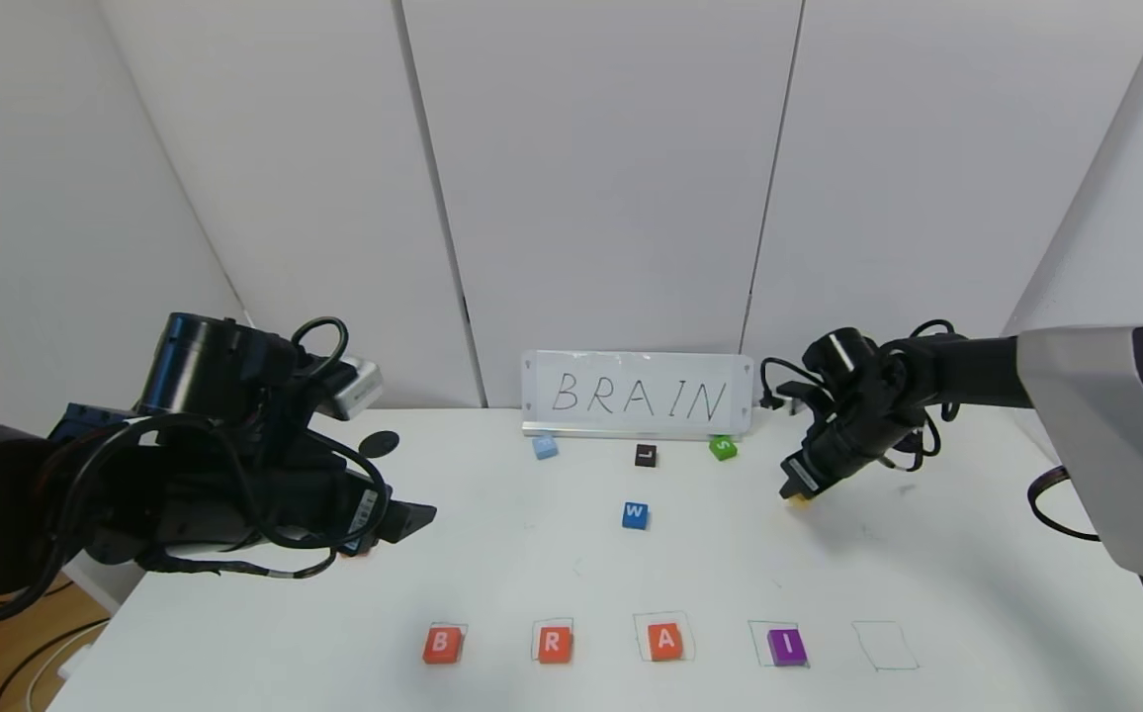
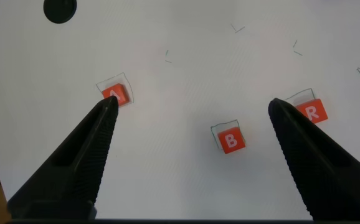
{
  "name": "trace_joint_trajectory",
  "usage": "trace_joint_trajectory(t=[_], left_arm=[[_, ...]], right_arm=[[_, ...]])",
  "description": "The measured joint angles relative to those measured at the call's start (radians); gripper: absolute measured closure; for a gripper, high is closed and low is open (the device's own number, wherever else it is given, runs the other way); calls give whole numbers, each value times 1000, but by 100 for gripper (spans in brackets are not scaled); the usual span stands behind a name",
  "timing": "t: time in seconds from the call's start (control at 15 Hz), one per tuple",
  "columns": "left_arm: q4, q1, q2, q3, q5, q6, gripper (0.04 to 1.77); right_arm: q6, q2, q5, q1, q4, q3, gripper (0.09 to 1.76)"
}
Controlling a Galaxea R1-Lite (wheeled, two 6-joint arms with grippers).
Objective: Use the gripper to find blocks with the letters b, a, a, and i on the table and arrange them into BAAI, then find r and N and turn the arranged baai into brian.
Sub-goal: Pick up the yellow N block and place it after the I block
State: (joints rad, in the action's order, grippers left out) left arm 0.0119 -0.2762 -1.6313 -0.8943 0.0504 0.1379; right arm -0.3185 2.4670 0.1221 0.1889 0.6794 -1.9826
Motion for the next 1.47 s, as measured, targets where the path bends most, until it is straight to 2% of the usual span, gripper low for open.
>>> trace_joint_trajectory(t=[0.13, 0.33, 0.6, 0.73, 0.93, 1.27, 1.47], left_arm=[[0, -5, -1, 2, 1, -1, 9], [0, -6, 0, 3, 1, -2, 9], [0, -6, -2, 3, 1, 0, 9], [0, -10, -6, 4, 3, 1, 9], [0, -20, -12, 13, 6, 13, 9], [0, -26, -14, 16, 8, 13, 9], [0, -36, -10, 20, 19, 14, 9]], right_arm=[[-45, -47, 6, -7, 88, 10, 132], [-121, -126, 42, -29, 92, 86, 132], [-261, -234, 56, -50, -82, 319, 132], [-371, -296, 88, -60, -201, 486, 132], [-565, -403, 147, -71, -281, 691, 132], [-811, -492, 159, -89, -288, 845, 132], [-863, -502, 160, -101, -288, 881, 132]])
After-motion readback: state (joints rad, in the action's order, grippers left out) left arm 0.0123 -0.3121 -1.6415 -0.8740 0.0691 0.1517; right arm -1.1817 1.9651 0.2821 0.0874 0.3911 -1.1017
